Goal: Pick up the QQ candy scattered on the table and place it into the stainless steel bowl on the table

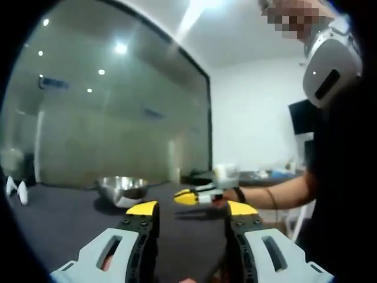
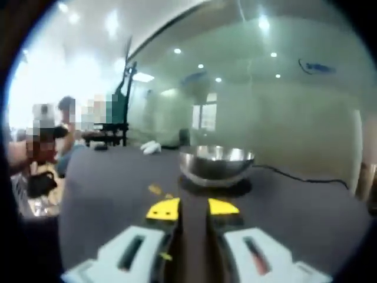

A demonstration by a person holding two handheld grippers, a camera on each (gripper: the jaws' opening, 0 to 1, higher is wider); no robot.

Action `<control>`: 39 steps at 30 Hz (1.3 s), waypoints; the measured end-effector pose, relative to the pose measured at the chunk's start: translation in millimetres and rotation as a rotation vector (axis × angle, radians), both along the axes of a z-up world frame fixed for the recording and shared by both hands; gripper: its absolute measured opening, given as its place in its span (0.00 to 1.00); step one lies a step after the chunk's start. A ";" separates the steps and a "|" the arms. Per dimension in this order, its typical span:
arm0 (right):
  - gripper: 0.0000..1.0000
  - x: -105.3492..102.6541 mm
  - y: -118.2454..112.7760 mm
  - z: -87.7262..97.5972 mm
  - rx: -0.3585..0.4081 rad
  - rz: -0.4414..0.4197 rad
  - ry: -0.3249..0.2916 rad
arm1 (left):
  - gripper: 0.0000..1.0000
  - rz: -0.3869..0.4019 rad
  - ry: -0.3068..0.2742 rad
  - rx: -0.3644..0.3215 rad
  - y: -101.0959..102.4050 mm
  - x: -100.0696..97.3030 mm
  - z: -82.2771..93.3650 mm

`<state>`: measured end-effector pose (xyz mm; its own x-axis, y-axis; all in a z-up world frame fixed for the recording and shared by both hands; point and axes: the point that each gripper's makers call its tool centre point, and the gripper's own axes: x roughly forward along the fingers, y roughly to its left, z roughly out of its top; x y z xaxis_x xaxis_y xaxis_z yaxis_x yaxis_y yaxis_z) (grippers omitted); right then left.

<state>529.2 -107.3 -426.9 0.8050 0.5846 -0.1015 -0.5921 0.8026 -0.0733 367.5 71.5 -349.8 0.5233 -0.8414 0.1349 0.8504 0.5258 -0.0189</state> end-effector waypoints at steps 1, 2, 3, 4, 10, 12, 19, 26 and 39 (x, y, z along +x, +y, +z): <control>0.17 -1.3 -0.7 -1.9 0.003 0.000 0.006 | 0.45 0.003 0.000 0.000 0.5 0.2 -0.1; 0.16 -2.3 -1.1 -3.2 0.001 0.000 0.008 | 0.45 0.005 0.001 -0.002 1.1 0.2 -0.2; 0.15 -2.6 -0.4 -1.7 0.012 0.000 0.004 | 0.45 0.007 0.002 -0.005 1.8 0.1 -0.3; 0.15 -3.1 2.0 -1.9 0.015 0.010 0.009 | 0.45 0.008 0.002 -0.005 2.3 -0.3 -0.3; 0.17 0.4 15.6 -10.2 -0.024 0.064 0.032 | 0.45 0.022 -0.004 -0.007 9.3 -0.4 1.8; 0.17 2.8 22.0 -19.2 -0.044 0.085 0.080 | 0.45 0.029 -0.008 -0.006 13.1 -0.5 2.8; 0.17 16.5 42.5 -31.0 -0.109 0.130 0.110 | 0.45 0.064 0.012 0.004 22.8 2.3 -4.6; 0.17 33.6 65.4 -37.5 -0.146 0.177 0.102 | 0.45 0.083 0.012 0.007 31.3 1.2 -5.3; 0.17 53.0 91.8 -50.9 -0.172 0.209 0.163 | 0.45 0.126 0.018 0.003 48.7 3.9 -4.7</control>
<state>582.2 -15.4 -477.8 0.6343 0.6985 -0.3313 -0.7579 0.6464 -0.0880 371.5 120.1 -354.5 0.6276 -0.7690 0.1216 0.7768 0.6289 -0.0320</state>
